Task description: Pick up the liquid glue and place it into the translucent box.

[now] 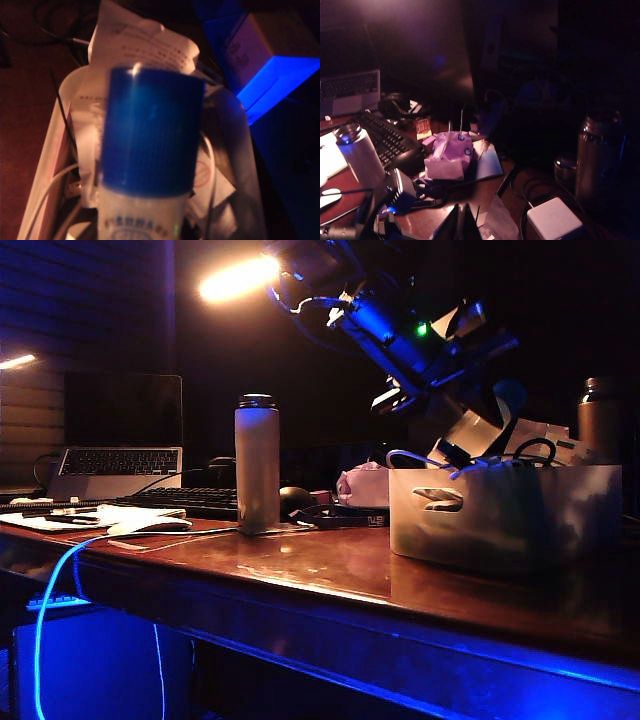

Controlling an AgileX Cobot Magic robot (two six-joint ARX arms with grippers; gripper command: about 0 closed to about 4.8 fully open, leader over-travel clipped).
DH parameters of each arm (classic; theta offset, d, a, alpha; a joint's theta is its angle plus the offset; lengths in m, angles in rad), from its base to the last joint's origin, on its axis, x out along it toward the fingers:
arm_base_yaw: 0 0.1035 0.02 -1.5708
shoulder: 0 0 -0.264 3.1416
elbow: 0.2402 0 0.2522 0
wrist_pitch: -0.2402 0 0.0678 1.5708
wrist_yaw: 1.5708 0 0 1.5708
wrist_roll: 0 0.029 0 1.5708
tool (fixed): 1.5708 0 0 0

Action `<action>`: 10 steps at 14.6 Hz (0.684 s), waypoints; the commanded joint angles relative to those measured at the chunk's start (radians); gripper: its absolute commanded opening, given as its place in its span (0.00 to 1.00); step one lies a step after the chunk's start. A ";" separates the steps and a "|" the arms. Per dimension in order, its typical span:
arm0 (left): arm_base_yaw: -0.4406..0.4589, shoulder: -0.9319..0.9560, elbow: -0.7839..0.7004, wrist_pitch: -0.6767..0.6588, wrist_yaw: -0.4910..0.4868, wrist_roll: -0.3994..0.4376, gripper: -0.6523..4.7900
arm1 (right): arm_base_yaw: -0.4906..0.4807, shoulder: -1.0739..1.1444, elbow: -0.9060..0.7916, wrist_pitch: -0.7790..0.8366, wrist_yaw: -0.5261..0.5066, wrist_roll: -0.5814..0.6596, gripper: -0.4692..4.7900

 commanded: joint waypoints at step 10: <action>-0.012 -0.187 0.008 0.002 -0.094 0.066 0.12 | 0.000 -0.006 0.005 0.003 0.026 0.003 0.09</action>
